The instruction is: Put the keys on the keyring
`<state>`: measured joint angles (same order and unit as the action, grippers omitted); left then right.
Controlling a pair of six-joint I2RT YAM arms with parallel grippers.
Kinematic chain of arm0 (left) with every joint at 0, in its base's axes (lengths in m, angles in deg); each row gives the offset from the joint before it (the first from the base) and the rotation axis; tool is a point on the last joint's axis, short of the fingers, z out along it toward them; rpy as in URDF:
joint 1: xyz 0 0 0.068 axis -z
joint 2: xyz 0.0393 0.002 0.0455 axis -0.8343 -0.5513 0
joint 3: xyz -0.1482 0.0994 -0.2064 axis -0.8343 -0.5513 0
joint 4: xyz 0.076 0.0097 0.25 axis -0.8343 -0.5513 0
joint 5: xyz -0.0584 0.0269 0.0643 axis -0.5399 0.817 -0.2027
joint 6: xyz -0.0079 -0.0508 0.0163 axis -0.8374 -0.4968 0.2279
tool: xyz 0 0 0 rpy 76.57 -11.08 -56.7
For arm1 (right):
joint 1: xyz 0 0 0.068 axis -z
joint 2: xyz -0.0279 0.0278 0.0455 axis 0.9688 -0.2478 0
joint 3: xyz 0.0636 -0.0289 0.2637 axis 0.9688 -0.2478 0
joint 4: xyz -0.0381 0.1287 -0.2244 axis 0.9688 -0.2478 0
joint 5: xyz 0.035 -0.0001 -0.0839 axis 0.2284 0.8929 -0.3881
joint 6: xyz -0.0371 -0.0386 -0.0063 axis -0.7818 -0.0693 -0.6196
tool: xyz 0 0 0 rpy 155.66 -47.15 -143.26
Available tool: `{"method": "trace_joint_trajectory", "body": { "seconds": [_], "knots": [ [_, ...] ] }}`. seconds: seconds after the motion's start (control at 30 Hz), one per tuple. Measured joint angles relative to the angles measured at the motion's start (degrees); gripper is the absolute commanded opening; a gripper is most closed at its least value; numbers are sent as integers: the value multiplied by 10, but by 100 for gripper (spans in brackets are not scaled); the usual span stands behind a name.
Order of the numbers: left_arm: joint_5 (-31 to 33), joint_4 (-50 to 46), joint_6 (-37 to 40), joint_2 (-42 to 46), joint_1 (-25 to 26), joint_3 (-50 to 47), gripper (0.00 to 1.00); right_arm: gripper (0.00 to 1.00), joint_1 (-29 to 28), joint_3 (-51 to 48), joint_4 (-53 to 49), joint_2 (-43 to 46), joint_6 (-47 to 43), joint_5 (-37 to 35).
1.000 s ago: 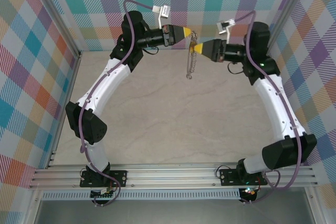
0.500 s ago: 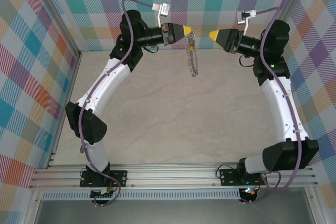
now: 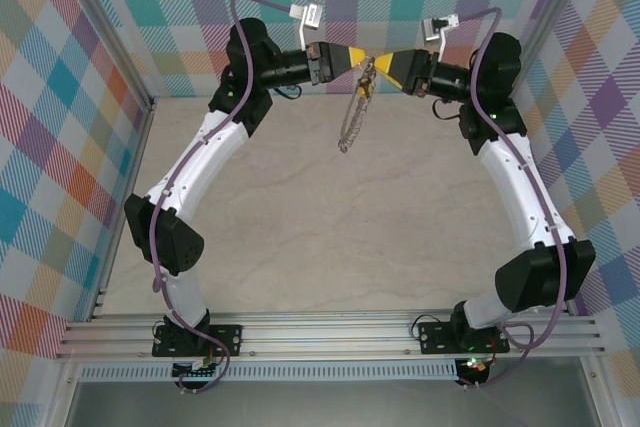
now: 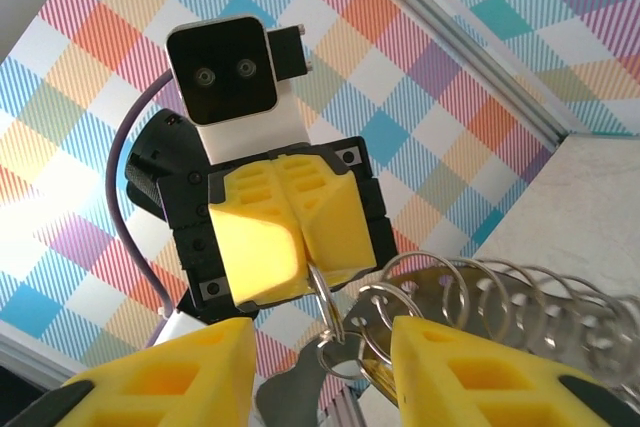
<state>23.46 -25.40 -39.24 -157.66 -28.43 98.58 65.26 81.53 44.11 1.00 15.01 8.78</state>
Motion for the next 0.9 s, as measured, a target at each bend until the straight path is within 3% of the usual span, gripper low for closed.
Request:
{"method": "trace_joint_trajectory", "body": {
  "seconds": [0.4,0.6,0.73,0.9],
  "knots": [
    [0,0,0,0,7,0,0,35,-9,6,2,-4,2,-5],
    [0,0,0,0,11,1,0,21,-10,17,2,-10,2,-6],
    [0,0,0,0,11,1,0,18,-10,17,2,-10,2,-6],
    [2,0,0,0,11,1,0,4,-12,17,0,-10,-3,-5]
  ]
}}
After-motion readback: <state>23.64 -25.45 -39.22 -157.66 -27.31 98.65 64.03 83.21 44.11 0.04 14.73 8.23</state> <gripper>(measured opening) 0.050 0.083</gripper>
